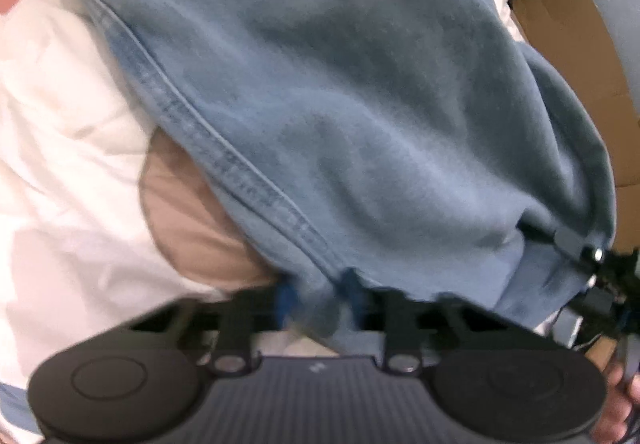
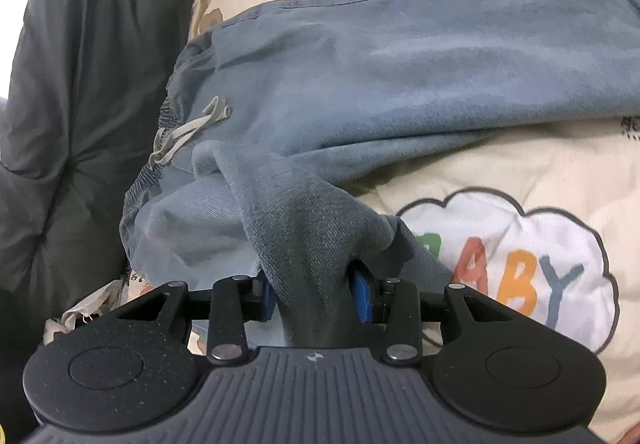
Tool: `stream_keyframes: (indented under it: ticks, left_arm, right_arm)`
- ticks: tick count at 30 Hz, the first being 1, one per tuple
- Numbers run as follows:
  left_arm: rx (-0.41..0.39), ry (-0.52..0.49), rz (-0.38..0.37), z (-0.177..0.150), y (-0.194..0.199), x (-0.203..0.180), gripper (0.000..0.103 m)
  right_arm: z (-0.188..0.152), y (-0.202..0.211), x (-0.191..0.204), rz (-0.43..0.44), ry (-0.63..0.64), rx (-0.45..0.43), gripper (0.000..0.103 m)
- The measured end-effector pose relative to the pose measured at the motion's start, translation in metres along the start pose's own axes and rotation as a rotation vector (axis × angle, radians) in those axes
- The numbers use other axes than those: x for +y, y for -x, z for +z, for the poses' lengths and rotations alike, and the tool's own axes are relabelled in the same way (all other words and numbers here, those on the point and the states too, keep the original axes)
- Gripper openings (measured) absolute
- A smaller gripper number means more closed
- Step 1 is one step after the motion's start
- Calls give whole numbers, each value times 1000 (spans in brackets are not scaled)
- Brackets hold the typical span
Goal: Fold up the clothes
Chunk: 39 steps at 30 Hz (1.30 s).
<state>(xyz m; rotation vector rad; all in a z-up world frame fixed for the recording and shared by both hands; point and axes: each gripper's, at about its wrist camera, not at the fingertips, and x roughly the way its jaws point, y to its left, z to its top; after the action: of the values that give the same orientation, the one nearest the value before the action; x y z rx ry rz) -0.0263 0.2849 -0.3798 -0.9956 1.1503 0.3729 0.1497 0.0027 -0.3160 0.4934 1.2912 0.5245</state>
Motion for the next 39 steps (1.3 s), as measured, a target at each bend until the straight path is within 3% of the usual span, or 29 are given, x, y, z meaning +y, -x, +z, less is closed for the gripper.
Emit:
stream_keyframes:
  ticks: [3,10,24,29,39]
  left_arm:
    - [9,-15,15,4,1,-6,10]
    - [10,-53,17,0,17,-22,8]
    - [-21,-98,-33,-28,51,-43,2]
    - [-8,-147,-52,-21,60,-43,2]
    - [123,-304,-130,-21,41,-97,0]
  right_arm:
    - [-5,5,-1,-10,-1,0,48]
    - [-14,31,-10,-25,-70,-60,55]
    - [-44,68,-14,-52,-98,-101,59]
    - [-62,57,-24,31,-165,-60,59]
    - [-100,25,-41,208,-313,46,59]
